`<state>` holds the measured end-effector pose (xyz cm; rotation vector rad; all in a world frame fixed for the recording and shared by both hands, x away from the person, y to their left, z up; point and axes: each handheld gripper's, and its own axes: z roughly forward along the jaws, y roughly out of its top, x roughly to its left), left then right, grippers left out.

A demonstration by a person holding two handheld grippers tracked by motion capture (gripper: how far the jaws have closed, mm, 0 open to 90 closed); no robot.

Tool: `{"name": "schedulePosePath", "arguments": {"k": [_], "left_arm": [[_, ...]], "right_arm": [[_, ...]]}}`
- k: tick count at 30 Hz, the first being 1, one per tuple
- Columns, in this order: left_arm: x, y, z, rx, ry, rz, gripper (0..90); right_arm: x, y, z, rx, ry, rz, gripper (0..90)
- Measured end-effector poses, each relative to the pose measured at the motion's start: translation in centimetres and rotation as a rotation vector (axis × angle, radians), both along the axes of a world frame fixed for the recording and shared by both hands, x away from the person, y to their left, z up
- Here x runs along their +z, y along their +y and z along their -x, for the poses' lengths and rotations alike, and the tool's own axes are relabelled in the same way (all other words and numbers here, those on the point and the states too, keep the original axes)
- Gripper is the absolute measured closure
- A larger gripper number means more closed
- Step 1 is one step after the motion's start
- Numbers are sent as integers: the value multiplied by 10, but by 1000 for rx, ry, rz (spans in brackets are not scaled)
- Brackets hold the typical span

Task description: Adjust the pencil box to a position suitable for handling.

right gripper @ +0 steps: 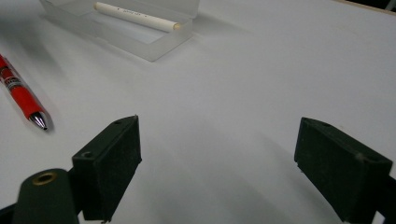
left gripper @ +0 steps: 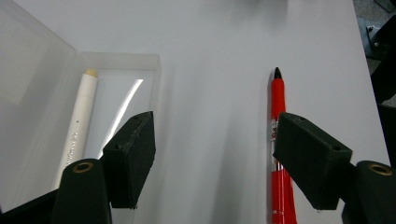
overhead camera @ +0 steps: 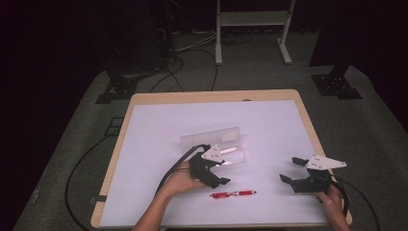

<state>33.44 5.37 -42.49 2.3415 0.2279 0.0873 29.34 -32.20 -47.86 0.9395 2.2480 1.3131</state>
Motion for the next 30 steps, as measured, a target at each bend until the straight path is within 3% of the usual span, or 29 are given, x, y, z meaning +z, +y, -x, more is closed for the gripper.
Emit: {"name": "schedulePosePath", "arguments": {"k": [11,30], "left_arm": [[-5,-3,7,-13,10,-4,276],[-8,-10,19,-40,17,26,272]], "right_arm": [[0,0,0,-1,1,0,138],[0,0,0,1,-1,1,138]]}}
